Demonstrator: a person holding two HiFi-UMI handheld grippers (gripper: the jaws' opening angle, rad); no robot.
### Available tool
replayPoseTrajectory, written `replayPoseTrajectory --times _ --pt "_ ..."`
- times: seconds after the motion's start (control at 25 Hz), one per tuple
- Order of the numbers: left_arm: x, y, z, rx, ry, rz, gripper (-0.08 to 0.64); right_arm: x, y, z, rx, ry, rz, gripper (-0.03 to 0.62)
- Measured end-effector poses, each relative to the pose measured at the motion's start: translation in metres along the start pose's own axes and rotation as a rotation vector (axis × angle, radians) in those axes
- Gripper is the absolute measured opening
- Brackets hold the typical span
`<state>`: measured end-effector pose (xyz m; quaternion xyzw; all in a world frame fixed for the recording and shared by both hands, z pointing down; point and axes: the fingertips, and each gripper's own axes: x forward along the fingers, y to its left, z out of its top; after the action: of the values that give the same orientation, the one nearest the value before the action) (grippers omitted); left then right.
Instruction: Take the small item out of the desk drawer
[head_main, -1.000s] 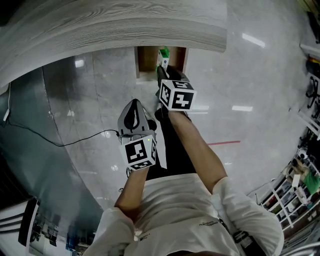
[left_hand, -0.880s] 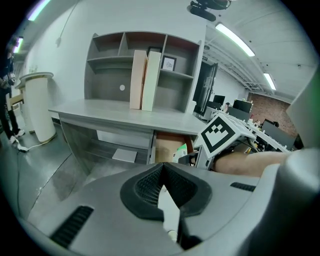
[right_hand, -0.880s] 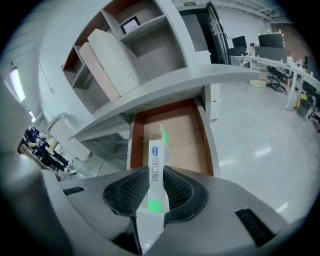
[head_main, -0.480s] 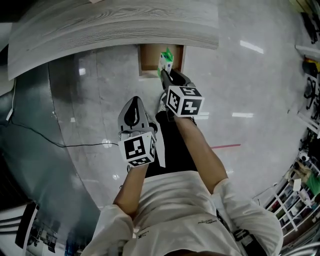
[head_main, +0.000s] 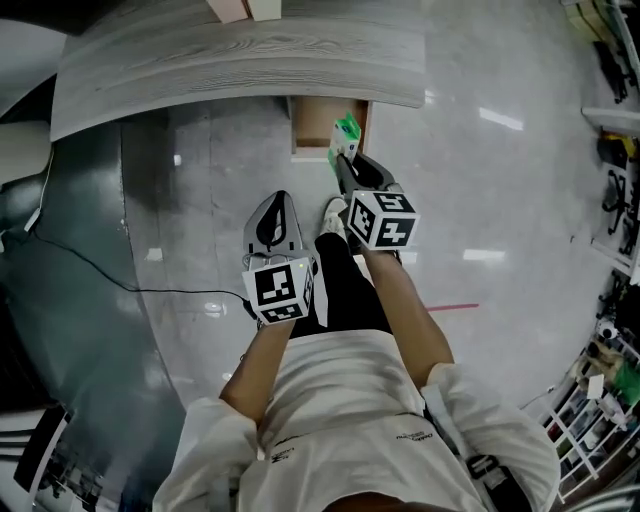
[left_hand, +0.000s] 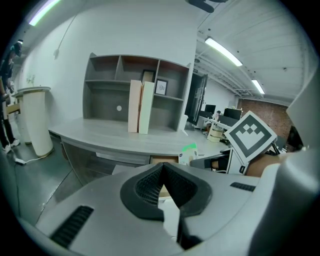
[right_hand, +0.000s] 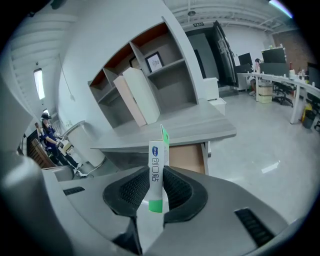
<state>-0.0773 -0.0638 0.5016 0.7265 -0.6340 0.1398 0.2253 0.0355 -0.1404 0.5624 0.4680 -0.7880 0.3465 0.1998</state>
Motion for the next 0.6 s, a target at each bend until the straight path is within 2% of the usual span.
replayPoseTrajectory --times 0.6 --pt "-0.067 -0.017 0.086 0.059 -0.105 -0.030 0.015 -0.101 0.062 0.061 -0.069 -0.125 0.060 0.112"
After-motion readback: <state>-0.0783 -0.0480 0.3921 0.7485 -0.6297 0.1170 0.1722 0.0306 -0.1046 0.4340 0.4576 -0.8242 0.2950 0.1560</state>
